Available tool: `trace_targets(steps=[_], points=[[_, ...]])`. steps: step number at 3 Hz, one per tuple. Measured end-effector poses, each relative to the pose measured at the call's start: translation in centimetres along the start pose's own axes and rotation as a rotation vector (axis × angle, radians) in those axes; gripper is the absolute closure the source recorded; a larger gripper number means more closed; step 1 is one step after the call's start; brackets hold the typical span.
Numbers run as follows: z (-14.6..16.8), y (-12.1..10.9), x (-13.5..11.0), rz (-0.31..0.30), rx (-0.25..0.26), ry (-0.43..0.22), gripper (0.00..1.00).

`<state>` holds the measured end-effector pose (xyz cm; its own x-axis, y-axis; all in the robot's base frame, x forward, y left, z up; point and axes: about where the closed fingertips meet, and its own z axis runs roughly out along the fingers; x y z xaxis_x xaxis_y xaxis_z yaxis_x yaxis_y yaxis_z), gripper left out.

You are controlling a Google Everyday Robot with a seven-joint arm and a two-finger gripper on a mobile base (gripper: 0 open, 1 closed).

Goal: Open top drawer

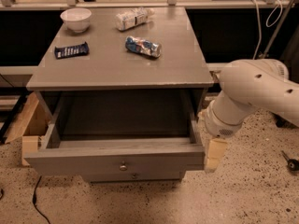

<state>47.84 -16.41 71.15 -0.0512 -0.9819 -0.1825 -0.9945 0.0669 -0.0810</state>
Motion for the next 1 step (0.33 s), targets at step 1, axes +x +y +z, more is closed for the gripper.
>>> trace_targets(steps=[1], points=[[-2.94, -0.54, 1.76, 0.039, 0.055, -0.012, 0.00]])
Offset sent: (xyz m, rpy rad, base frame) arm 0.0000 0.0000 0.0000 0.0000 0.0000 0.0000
